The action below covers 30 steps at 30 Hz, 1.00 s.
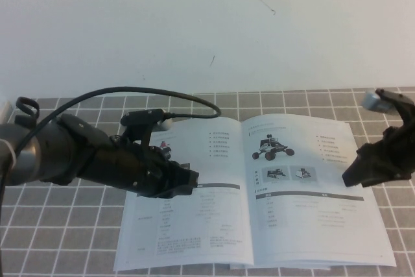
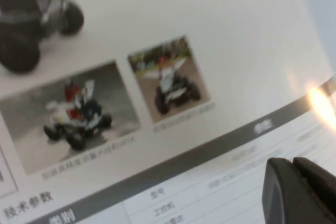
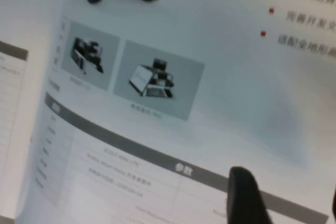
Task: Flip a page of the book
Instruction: Open the closed book
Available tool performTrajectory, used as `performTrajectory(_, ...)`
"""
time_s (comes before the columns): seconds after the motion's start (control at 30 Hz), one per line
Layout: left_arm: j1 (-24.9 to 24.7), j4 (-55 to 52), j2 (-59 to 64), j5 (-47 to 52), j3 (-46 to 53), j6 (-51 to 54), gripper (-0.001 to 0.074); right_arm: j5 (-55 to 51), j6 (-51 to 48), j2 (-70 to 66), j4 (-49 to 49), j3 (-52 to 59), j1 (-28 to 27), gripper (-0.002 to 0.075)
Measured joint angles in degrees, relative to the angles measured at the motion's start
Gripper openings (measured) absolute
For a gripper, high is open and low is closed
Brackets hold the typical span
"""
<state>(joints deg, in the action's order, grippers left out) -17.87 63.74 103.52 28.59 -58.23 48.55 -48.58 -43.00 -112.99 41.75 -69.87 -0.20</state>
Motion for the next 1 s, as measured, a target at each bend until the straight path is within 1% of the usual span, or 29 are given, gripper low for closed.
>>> performTrajectory(0.13, 0.0, 0.1, 2.5, 1.1, 0.0, 0.3, -0.0004, 3.8, 0.2, -0.1, -0.1, 4.2, 0.8, 0.0346)
performTrajectory(0.37, 0.0, 0.0, 4.6, 0.5, 0.0, 3.0, -0.0004, 4.9, 0.7, -0.1, -0.5, 4.8, 0.8, 0.0349)
performTrajectory(0.43, 0.0, 0.0, 5.0, -0.1, 0.0, 3.5, -0.0004, 5.0, 1.6, -0.1, -1.8, 4.8, 0.8, 0.0363)
performTrajectory(0.63, 0.0, 0.2, 5.4, -0.7, -0.1, 4.5, -0.0004, 4.4, 2.9, -0.1, -5.3, 4.8, 0.8, 0.0454)
performTrajectory(0.73, 0.0, 0.2, 5.4, -0.8, -0.2, 4.5, -0.0004, 2.9, 2.4, -0.1, -4.5, 4.8, 0.7, 0.0466)
performTrajectory(1.0, 0.0, 0.2, 5.4, -0.9, -0.2, 4.6, -0.0004, 0.6, 0.1, -0.1, 0.0, 4.8, 0.7, 0.0471)
